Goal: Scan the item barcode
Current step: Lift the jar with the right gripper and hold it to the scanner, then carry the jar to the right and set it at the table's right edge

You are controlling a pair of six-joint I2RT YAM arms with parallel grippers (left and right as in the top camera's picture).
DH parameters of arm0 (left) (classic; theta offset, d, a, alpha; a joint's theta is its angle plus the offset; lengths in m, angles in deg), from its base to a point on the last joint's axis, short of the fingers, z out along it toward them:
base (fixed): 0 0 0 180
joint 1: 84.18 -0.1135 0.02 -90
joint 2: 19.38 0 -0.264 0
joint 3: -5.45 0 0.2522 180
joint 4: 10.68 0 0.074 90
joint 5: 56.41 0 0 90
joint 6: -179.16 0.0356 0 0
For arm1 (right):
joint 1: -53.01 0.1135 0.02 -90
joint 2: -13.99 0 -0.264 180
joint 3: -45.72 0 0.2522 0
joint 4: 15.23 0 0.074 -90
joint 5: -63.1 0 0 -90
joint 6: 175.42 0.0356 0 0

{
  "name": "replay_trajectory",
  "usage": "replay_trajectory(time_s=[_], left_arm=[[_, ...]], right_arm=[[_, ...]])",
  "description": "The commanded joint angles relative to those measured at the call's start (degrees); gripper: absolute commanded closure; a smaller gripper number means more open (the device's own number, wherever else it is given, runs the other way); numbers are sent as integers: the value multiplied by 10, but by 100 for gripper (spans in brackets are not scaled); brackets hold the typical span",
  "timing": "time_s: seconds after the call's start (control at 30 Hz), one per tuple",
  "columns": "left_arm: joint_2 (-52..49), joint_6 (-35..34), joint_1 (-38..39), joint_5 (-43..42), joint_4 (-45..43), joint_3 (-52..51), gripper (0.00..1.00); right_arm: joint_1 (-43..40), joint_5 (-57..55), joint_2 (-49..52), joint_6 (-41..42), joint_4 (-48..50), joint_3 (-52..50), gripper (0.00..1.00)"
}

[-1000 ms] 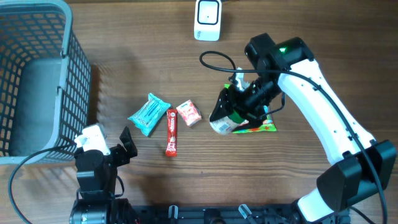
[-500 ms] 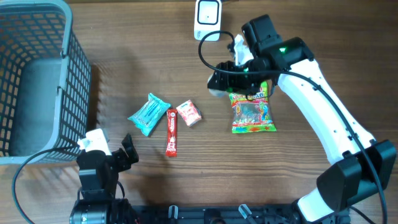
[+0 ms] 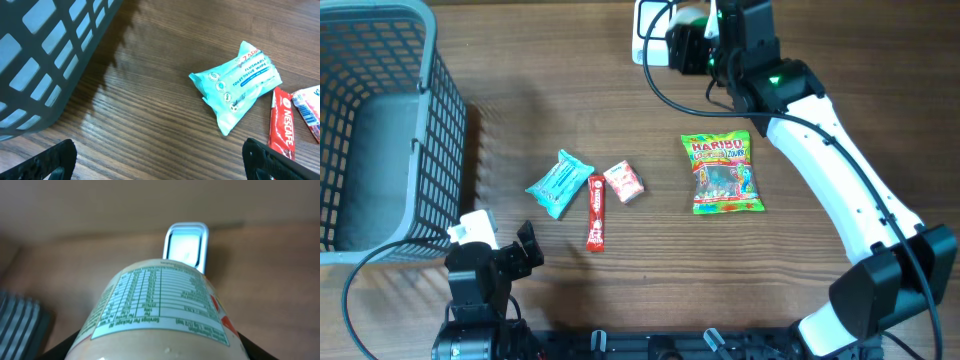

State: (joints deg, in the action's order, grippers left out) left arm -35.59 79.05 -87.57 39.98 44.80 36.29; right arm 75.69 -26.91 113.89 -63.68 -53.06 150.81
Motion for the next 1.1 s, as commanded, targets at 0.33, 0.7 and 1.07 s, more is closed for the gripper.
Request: replay_trajectory(time_s=[0.33, 0.7, 1.07], left_arm=[[1, 7, 0, 8, 0, -2, 0], [1, 7, 0, 8, 0, -2, 0], [1, 7, 0, 8, 0, -2, 0]], right_arm=[[9, -83, 203, -91, 390, 12, 43], [26, -86, 316, -127, 584, 12, 35], [26, -86, 344, -128, 621, 13, 28]])
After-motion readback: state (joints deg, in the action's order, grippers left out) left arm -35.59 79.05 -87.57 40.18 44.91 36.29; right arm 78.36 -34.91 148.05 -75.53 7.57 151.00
